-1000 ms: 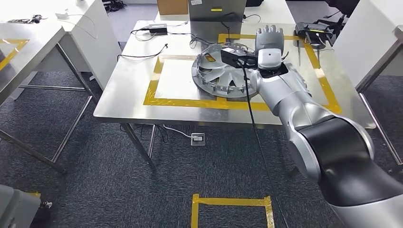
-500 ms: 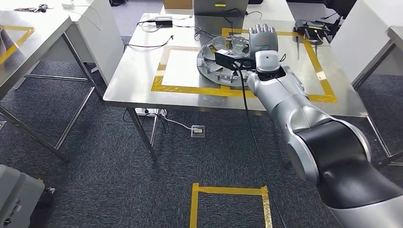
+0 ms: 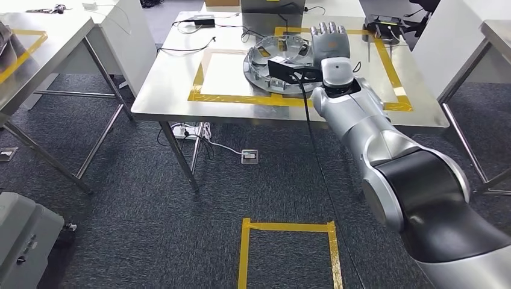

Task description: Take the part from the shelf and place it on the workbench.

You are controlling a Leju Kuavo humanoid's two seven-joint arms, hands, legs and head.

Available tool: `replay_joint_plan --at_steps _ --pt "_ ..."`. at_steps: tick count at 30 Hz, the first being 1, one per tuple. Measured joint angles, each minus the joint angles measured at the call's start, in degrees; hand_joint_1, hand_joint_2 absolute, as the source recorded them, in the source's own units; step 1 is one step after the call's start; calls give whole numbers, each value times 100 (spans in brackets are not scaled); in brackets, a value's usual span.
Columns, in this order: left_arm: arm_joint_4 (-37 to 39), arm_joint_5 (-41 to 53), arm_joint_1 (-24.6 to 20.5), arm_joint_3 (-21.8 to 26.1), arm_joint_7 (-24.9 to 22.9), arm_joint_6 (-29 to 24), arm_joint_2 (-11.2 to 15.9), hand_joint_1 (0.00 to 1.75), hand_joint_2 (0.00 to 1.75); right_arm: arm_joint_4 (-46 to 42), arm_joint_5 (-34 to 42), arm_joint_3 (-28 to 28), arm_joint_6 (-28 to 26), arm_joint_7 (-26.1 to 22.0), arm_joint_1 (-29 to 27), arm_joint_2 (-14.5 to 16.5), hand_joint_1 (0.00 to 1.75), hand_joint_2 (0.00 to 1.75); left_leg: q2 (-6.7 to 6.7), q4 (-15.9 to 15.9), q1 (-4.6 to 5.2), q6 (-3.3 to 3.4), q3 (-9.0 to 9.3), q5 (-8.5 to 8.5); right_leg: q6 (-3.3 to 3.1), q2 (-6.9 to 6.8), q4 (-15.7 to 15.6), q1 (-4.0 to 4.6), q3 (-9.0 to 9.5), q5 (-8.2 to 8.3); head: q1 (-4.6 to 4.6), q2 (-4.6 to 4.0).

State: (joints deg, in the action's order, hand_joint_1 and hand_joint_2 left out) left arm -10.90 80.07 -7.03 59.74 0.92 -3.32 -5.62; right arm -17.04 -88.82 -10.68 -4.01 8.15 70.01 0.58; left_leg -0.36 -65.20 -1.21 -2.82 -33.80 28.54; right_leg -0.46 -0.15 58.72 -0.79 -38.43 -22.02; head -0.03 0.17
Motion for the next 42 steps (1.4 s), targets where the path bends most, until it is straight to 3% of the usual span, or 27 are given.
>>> replay_joint_plan --at_steps 2,4,5,7,9,10,11,12,14,16,18,20,21,23,25,26,27,29,30,32,33,35,36,37,40,41,42 --pt "-1 -7 14 0 39 -1 10 0 0 -32 -2 1 -13 23 39 -11 0 0 -29 457 21 64 277 158 73 -3 25 9 -59 87 7 0" --pt "-1 -1 31 1 63 -1 17 0 0 -42 17 10 -19 24 65 -23 0 0 -38 498 39 189 238 102 143 1 4 -1 -82 166 9 0" --pt "0 1 32 2 64 -1 18 0 0 -41 29 22 -7 22 68 -32 0 0 -28 494 40 243 204 50 174 4 26 -10 -112 128 8 0" --pt "1 3 33 2 63 -1 18 0 0 -40 44 48 22 21 71 -55 0 0 -8 506 35 338 64 -88 219 8 384 -19 -264 -288 16 0" --pt "1 10 34 2 64 -1 18 0 0 -40 63 63 29 17 76 -66 0 0 -1 502 53 381 -123 -235 230 11 1136 -7 -476 -873 23 0" --pt "1 15 35 2 64 0 18 0 0 -39 80 73 27 11 73 -68 0 0 2 498 67 391 -217 -307 223 12 1474 2 -533 -1018 24 0" --pt "1 20 34 2 65 3 18 0 0 -39 99 87 24 2 66 -69 0 0 5 494 82 397 -310 -377 205 12 1672 13 -514 -1024 25 0" --pt "1 25 34 2 65 7 18 0 0 -39 114 106 20 -9 60 -70 0 0 7 490 97 400 -398 -444 173 13 1673 30 -395 -919 25 0" --pt "1 28 32 2 65 14 15 0 0 -40 129 135 11 -29 66 -72 0 0 9 485 123 399 -538 -566 70 16 1148 87 109 -675 25 0" --pt "1 30 28 2 65 16 -1 0 0 -65 137 148 -11 -49 86 -70 0 0 10 495 139 363 -615 -678 -30 11 394 147 637 -739 22 0" --pt "1 31 26 2 64 17 -10 0 0 -91 155 165 -45 -61 106 -71 0 0 10 538 122 293 -626 -789 -78 9 33 180 808 -828 26 0" --pt "3 30 34 2 64 17 -6 0 0 -92 174 184 -60 -63 117 -71 0 0 5 573 108 216 -634 -833 -123 0 -42 168 773 -693 31 0" --pt "7 30 39 2 63 17 -7 0 0 -92 180 189 -58 -62 117 -68 0 0 4 510 107 178 -670 -718 -156 -11 -84 152 746 -606 29 0" --pt "11 30 42 2 64 16 -6 0 0 -91 186 192 -55 -48 113 -64 0 0 4 73 89 109 -801 -209 -190 -27 -134 116 639 -433 22 0" --pt "12 32 41 2 58 11 5 0 0 -90 204 199 -58 -31 80 -68 0 0 9 -637 65 46 -929 260 -187 -26 -128 95 457 -284 19 0" --pt "12 34 41 2 49 4 11 0 0 -88 221 210 -61 -26 44 -72 0 0 10 -913 51 19 -934 325 -174 -26 -120 83 358 -212 19 0" --pt "12 36 40 2 41 -5 13 0 0 -87 242 227 -64 -21 -1 -76 0 0 10 -1009 37 -4 -859 253 -155 -26 -110 68 263 -145 19 0" --pt "12 38 35 2 27 -24 14 0 0 -86 298 278 -66 6 -91 -92 0 0 11 -630 2 -42 -433 -13 -95 -29 -73 35 79 -21 18 0" --pt "12 38 27 2 22 -30 13 0 0 -86 333 304 -66 22 -128 -102 0 0 10 -247 -7 -59 -132 -27 -57 -31 -46 26 -6 31 17 0" --pt "11 33 18 2 -5 -38 13 0 0 -84 448 378 -73 34 -227 -139 0 0 -19 356 8 8 257 89 23 -41 -10 25 -101 134 27 0" --pt "12 27 18 2 -22 -39 13 0 0 -79 535 423 -79 16 -304 -153 0 0 -36 483 29 65 314 146 59 -44 -16 27 -117 189 31 0" --pt "15 11 27 2 -53 -40 9 0 0 -62 796 540 -125 -73 -568 -172 0 0 -44 527 34 195 257 73 128 -44 -49 21 -121 269 32 0" --pt "16 6 27 2 -65 -40 5 0 0 -49 966 616 -163 -128 -756 -179 0 0 -36 529 30 251 224 13 165 -36 -15 15 -147 198 33 0" --pt "17 2 28 2 -72 -40 2 0 0 -34 1172 715 -211 -192 -980 -186 0 0 -28 541 18 303 169 -55 199 -29 118 10 -200 24 37 0" --pt "19 7 49 2 -76 -40 -7 0 0 28 1952 1161 -309 -361 -1843 -188 0 0 -37 544 10 378 -54 -249 263 -15 1118 9 -466 -789 49 0" --pt "19 10 63 2 -77 -40 -9 0 0 62 2256 1366 -304 -391 -2209 -178 0 0 -50 537 11 385 -131 -308 264 -12 1451 15 -507 -907 49 0" --pt "19 13 78 2 -77 -40 -13 0 0 100 2545 1591 -296 -424 -2587 -161 0 0 -64 527 12 386 -202 -360 254 -8 1643 22 -475 -893 51 0"
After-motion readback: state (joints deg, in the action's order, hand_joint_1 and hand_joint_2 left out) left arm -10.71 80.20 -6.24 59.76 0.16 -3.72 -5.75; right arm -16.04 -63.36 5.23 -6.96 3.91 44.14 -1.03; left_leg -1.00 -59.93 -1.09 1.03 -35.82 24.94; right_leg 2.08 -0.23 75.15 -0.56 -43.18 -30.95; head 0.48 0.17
